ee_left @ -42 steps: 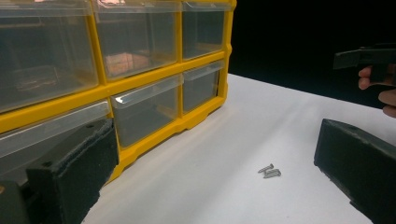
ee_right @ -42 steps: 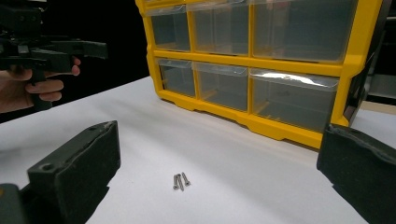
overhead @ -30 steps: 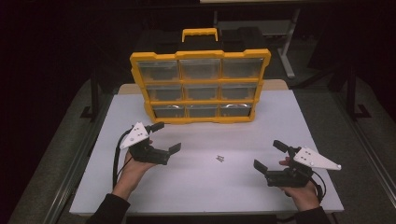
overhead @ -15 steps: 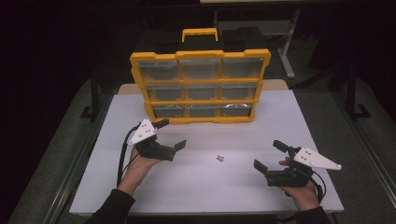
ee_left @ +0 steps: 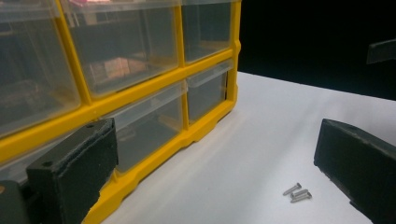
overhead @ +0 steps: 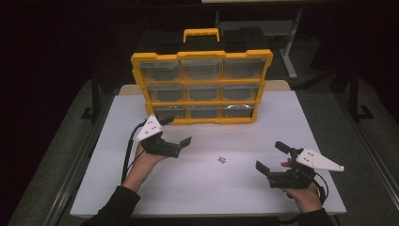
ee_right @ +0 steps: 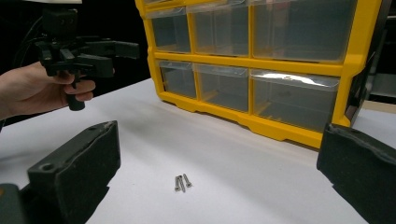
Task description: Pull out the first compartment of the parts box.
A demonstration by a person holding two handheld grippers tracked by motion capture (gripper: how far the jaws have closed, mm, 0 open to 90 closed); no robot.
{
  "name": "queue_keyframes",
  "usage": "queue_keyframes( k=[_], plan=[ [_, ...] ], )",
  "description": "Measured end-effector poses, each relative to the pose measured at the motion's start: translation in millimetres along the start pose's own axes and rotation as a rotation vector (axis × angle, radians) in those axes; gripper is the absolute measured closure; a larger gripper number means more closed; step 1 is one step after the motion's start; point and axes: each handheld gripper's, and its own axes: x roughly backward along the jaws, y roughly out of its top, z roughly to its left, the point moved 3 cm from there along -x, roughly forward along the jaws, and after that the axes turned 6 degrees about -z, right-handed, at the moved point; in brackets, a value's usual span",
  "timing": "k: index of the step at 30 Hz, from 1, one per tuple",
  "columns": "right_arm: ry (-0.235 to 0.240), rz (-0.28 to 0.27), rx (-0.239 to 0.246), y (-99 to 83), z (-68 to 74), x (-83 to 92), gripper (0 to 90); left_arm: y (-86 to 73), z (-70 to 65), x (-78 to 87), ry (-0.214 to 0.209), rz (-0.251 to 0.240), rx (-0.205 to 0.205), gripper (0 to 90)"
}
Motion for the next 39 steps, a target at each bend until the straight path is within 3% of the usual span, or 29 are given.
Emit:
queue_keyframes(
  k=[15, 18, 20, 22, 31, 32, 39],
  plan=[
    [0.007, 0.002, 0.004, -0.4, 0.5, -0.8, 0.0, -5.4, -0.8, -9.6, -0.003, 0.037, -0.082, 0.0],
    [0.008, 0.002, 0.004, -0.4, 0.8, -1.0, 0.0, -5.5, -2.6, -11.9, 0.004, 0.051, -0.127, 0.0],
    [0.008, 0.002, 0.004, -0.4, 0.7, -1.0, 0.0, -5.7, -3.5, -12.7, 0.006, 0.052, -0.135, 0.0],
    [0.008, 0.001, 0.002, -0.4, 0.7, -1.0, 0.0, -5.7, -3.6, -14.6, 0.011, 0.072, -0.184, 0.0],
    [0.003, 0.0, -0.009, -0.2, -0.4, -0.1, 0.0, -6.7, -11.1, -21.6, 0.012, 0.125, -0.254, 0.0],
    [0.003, -0.002, -0.011, 0.1, -0.4, 0.2, 0.0, -6.8, -12.6, -22.3, 0.009, 0.145, -0.284, 0.0],
    [0.002, -0.003, -0.009, 0.1, -0.9, 0.8, 0.0, -4.9, -18.3, -25.4, 0.018, 0.174, -0.361, 0.0]
  ],
)
